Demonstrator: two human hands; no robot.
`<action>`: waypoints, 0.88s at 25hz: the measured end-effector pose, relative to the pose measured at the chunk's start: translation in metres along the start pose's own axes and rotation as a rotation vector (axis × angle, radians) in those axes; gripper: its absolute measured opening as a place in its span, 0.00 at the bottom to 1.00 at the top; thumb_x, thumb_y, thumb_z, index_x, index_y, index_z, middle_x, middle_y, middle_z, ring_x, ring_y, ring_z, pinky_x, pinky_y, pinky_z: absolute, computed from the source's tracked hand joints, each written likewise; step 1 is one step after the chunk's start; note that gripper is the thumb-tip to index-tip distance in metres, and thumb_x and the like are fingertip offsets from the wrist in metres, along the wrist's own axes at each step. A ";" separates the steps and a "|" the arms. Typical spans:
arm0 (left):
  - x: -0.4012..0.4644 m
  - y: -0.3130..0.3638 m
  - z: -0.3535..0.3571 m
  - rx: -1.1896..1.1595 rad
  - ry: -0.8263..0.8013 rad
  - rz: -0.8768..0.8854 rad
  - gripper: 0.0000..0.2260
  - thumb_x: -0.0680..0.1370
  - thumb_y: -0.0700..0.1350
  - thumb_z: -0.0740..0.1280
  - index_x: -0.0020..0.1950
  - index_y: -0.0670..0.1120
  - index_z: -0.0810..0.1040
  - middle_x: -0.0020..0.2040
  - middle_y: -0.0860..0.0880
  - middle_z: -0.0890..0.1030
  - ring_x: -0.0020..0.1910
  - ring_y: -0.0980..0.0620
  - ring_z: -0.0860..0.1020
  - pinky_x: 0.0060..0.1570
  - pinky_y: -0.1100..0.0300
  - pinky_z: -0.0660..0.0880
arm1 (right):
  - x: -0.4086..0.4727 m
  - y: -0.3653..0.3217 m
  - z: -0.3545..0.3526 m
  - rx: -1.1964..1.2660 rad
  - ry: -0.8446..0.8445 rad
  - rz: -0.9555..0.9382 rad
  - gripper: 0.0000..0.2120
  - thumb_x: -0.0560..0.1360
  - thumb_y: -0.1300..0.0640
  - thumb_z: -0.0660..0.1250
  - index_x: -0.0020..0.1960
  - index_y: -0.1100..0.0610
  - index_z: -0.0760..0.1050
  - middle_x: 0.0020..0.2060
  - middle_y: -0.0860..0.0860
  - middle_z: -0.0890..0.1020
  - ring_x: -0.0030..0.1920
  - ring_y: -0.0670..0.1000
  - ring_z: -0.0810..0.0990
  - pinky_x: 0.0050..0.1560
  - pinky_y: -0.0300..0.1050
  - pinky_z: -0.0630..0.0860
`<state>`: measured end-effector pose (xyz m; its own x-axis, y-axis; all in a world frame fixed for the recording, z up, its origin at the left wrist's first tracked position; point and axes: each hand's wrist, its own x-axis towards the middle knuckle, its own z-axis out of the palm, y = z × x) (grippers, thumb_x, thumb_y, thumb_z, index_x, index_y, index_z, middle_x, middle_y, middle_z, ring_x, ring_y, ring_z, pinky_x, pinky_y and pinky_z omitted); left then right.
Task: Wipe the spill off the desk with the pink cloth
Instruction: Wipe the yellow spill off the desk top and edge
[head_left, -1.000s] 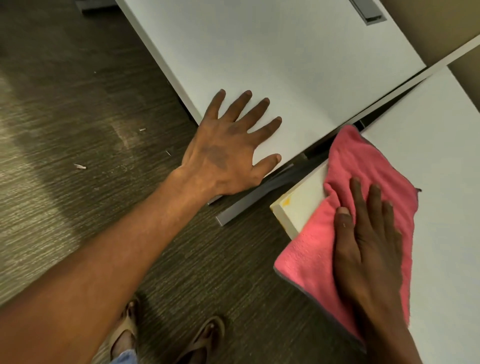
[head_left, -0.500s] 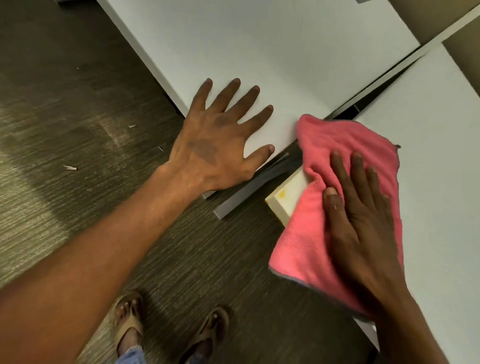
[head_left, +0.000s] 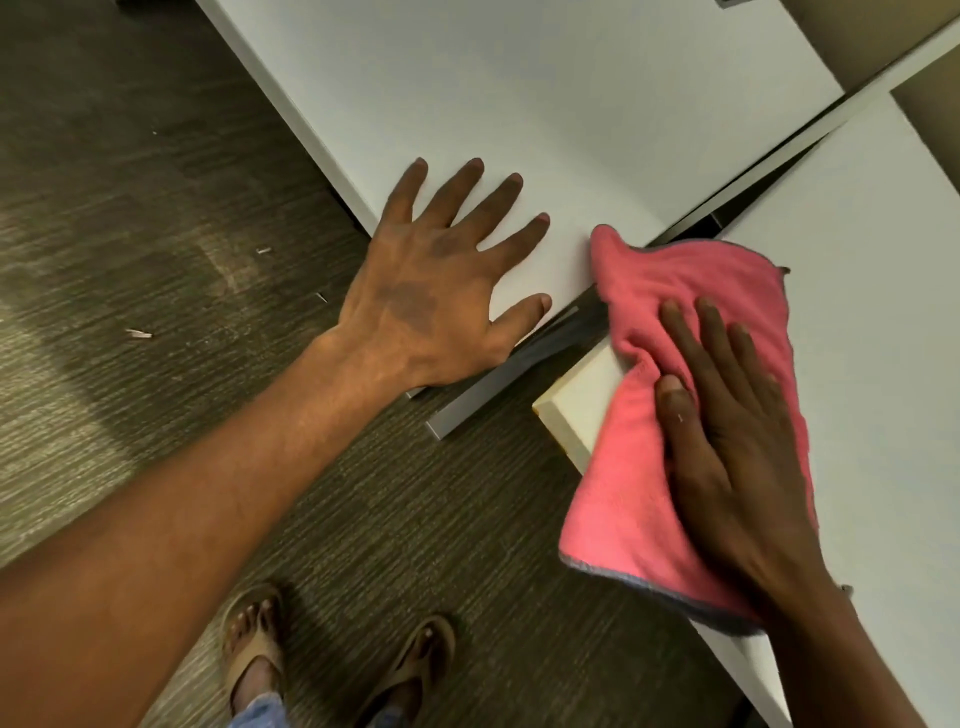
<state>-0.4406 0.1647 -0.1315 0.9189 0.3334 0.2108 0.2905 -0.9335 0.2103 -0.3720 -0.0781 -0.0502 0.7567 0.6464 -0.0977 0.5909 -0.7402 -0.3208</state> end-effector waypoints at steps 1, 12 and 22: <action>0.000 0.001 0.000 -0.003 0.007 -0.004 0.33 0.79 0.69 0.44 0.82 0.59 0.57 0.83 0.49 0.56 0.82 0.44 0.52 0.78 0.37 0.48 | 0.007 -0.004 0.001 -0.016 -0.007 -0.017 0.25 0.83 0.41 0.48 0.79 0.30 0.52 0.82 0.33 0.49 0.83 0.37 0.43 0.84 0.54 0.42; -0.001 -0.003 -0.002 -0.026 -0.030 0.015 0.34 0.78 0.70 0.40 0.82 0.58 0.55 0.84 0.49 0.54 0.83 0.44 0.50 0.79 0.37 0.45 | -0.003 -0.010 0.008 -0.145 -0.047 -0.411 0.36 0.74 0.35 0.67 0.79 0.47 0.67 0.79 0.45 0.68 0.83 0.52 0.57 0.80 0.65 0.59; 0.000 -0.005 -0.003 -0.019 -0.014 0.017 0.33 0.79 0.70 0.44 0.82 0.59 0.56 0.83 0.49 0.56 0.83 0.45 0.52 0.79 0.38 0.47 | 0.023 -0.032 0.022 -0.073 0.015 -0.597 0.10 0.76 0.47 0.71 0.54 0.51 0.83 0.47 0.45 0.82 0.51 0.49 0.77 0.63 0.53 0.71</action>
<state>-0.4426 0.1700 -0.1297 0.9272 0.3156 0.2015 0.2697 -0.9362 0.2253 -0.3797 -0.0353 -0.0633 0.2913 0.9521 0.0927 0.9322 -0.2608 -0.2508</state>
